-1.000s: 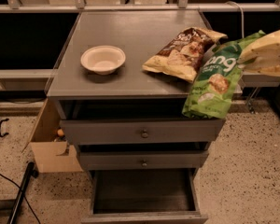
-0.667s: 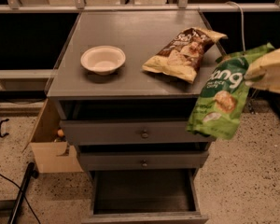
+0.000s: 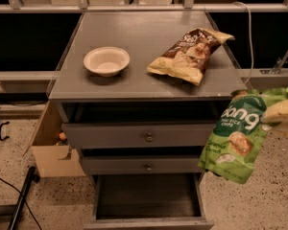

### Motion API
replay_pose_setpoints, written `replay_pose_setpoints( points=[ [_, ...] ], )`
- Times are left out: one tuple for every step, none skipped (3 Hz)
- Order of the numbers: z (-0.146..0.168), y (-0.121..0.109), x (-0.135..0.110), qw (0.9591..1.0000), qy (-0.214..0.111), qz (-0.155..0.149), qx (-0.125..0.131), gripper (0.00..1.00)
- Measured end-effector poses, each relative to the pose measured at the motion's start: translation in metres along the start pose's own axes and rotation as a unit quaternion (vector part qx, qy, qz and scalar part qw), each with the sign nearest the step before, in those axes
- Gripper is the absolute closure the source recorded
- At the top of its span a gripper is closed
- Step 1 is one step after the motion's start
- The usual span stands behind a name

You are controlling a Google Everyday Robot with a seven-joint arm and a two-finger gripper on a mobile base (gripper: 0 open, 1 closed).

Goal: Place green rice chip bag into bottom drawer

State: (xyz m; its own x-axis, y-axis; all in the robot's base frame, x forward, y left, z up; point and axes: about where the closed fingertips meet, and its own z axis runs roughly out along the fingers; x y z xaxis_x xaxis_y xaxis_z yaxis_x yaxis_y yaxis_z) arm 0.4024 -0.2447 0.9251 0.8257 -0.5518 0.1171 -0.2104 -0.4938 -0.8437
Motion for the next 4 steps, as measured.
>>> replay_pose_setpoints(
  points=[
    [0.019,0.047,-0.003,0.9999,-0.010,0.010,0.003,1.00],
    [0.044,0.087,-0.003,0.9995,-0.027,0.013,0.009,1.00],
    [0.080,0.142,-0.005,0.9986,-0.050,0.015,0.001,1.00],
    [0.100,0.178,-0.012,0.9975,-0.065,0.023,-0.012,1.00]
  ],
)
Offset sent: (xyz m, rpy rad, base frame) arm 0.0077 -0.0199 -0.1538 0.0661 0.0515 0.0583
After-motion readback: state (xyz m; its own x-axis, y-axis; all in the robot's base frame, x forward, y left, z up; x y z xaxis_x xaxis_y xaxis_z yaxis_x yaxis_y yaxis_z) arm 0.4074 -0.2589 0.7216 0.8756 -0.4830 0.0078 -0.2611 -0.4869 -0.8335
